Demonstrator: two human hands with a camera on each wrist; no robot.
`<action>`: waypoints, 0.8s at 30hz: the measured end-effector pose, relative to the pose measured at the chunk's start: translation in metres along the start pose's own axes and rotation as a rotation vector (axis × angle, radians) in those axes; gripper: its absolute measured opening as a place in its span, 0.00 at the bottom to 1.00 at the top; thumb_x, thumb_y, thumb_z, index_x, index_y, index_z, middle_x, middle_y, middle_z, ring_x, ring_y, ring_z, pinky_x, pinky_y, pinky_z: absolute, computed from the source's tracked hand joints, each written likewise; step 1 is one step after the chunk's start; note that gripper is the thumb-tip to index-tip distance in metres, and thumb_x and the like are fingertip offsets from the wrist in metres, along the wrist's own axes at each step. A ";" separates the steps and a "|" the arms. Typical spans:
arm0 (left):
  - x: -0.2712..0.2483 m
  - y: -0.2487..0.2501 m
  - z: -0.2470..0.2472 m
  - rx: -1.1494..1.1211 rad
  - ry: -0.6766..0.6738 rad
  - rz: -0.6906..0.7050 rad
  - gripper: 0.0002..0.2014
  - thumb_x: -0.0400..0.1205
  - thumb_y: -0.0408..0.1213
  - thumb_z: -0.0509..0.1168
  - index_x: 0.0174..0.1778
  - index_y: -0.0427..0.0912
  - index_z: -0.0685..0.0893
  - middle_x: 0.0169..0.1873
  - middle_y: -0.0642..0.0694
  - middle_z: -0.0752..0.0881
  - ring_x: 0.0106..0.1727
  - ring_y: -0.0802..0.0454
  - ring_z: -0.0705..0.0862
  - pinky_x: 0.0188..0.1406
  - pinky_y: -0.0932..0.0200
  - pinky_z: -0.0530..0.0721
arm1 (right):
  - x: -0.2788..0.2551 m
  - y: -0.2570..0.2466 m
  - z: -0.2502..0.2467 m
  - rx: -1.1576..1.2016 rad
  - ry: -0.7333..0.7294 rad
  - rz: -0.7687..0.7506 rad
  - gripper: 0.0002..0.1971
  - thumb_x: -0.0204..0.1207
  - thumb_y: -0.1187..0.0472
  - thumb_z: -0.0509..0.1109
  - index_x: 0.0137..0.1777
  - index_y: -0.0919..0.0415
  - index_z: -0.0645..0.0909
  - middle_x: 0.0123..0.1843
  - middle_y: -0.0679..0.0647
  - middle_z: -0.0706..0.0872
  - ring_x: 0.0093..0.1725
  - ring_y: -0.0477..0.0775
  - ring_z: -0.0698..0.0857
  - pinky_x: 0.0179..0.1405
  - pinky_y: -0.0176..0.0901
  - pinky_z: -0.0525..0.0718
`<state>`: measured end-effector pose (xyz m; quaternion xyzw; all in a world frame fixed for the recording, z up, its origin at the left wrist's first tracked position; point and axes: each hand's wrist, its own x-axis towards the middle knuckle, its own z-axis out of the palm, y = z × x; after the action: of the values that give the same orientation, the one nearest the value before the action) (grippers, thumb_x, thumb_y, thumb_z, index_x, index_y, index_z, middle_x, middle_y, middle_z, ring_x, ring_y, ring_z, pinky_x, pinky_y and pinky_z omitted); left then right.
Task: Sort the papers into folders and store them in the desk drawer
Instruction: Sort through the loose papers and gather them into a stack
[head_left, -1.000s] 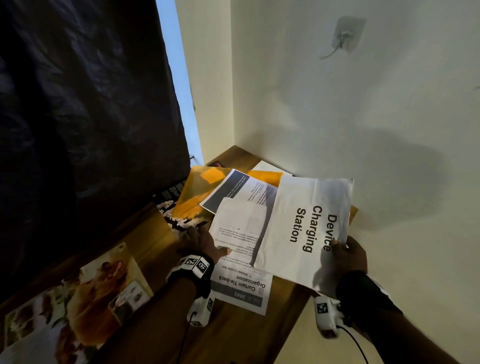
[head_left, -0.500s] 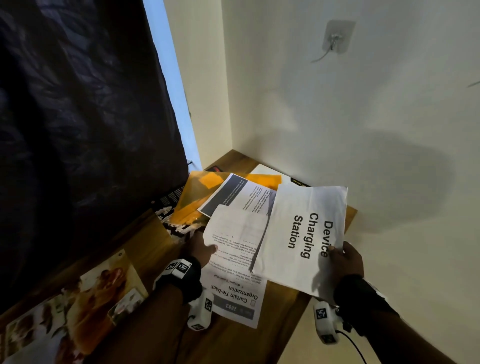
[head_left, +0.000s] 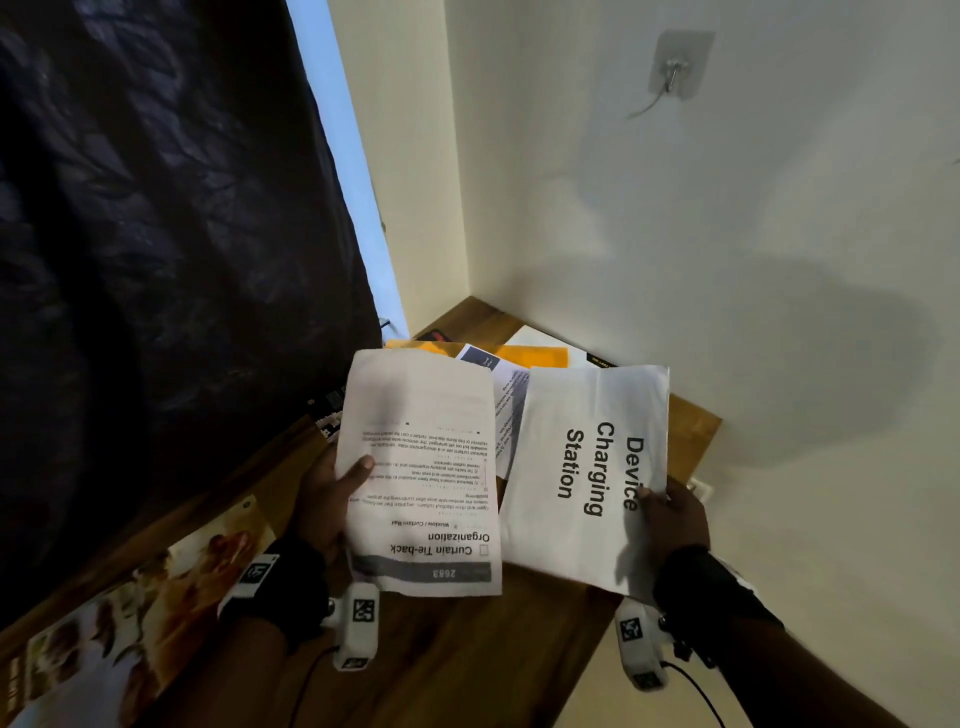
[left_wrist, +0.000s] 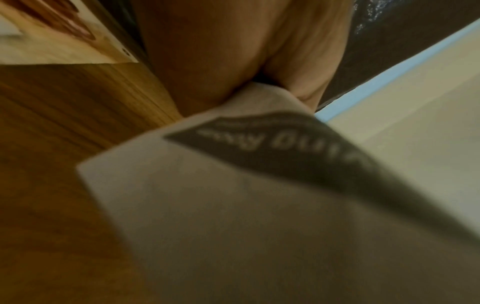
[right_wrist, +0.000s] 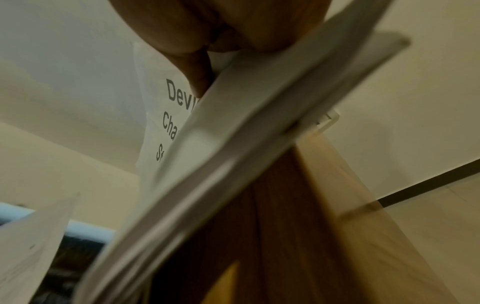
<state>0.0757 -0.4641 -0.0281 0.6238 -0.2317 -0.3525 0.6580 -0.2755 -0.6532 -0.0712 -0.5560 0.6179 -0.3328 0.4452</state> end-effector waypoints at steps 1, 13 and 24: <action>0.000 0.001 0.003 -0.027 -0.007 -0.012 0.17 0.83 0.34 0.68 0.68 0.42 0.82 0.60 0.35 0.88 0.59 0.32 0.87 0.59 0.31 0.84 | -0.003 -0.004 0.004 0.023 -0.018 -0.005 0.08 0.77 0.66 0.68 0.54 0.62 0.85 0.47 0.62 0.89 0.50 0.64 0.87 0.54 0.49 0.80; 0.003 -0.017 0.056 0.061 -0.115 -0.141 0.19 0.83 0.24 0.63 0.70 0.40 0.80 0.62 0.37 0.87 0.59 0.37 0.88 0.60 0.33 0.85 | -0.018 -0.041 0.034 0.315 -0.224 0.020 0.08 0.80 0.68 0.69 0.56 0.62 0.84 0.51 0.61 0.91 0.49 0.62 0.91 0.55 0.60 0.88; -0.009 -0.024 0.079 0.040 -0.159 -0.147 0.19 0.84 0.20 0.60 0.69 0.41 0.77 0.59 0.45 0.88 0.54 0.48 0.91 0.43 0.58 0.89 | -0.031 -0.054 0.046 0.289 -0.399 -0.027 0.09 0.83 0.54 0.65 0.50 0.52 0.87 0.49 0.55 0.92 0.51 0.58 0.91 0.50 0.51 0.87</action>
<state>0.0067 -0.5082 -0.0410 0.6222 -0.2440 -0.4435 0.5972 -0.2129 -0.6279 -0.0345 -0.5494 0.4563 -0.3071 0.6290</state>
